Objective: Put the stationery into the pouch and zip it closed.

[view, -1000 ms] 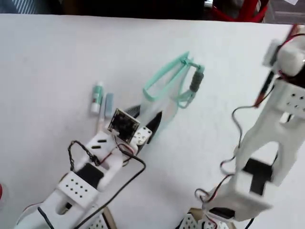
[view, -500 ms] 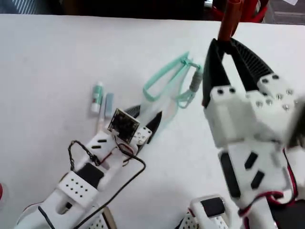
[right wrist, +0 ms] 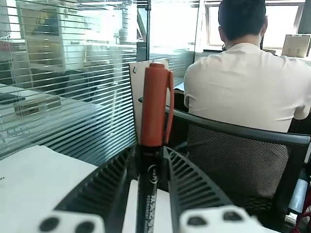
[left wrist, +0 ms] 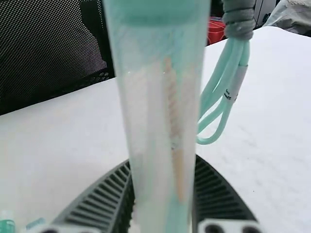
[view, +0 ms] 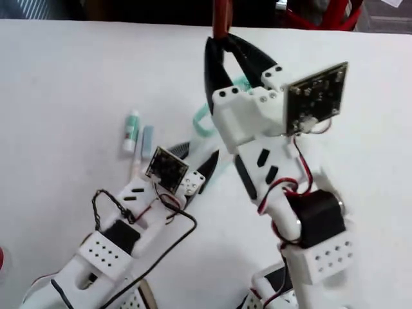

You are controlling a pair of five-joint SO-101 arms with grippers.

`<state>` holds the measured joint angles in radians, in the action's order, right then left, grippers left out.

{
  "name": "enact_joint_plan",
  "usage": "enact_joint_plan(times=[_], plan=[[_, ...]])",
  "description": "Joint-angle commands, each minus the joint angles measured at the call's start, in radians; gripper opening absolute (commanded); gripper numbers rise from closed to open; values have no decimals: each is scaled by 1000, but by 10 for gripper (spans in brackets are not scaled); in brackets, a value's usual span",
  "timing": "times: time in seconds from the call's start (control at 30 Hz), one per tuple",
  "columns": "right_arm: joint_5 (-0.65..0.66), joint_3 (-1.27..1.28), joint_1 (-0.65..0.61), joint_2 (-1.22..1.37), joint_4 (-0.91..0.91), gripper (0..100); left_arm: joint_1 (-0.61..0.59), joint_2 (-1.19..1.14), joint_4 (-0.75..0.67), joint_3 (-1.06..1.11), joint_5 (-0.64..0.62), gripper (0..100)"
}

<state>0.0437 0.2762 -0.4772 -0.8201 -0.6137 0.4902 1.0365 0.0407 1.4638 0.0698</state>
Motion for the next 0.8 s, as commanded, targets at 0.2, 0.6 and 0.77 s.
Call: enact_joint_plan(times=[0.2,0.6,0.77], plan=[[-3,164,-2,-15,159,18,5,5,-17,0,5,142],[-2,172,19,-73,53,19,5,5,-20,0,5,142],[-2,175,15,-147,-15,21,5,5,-21,0,5,142]])
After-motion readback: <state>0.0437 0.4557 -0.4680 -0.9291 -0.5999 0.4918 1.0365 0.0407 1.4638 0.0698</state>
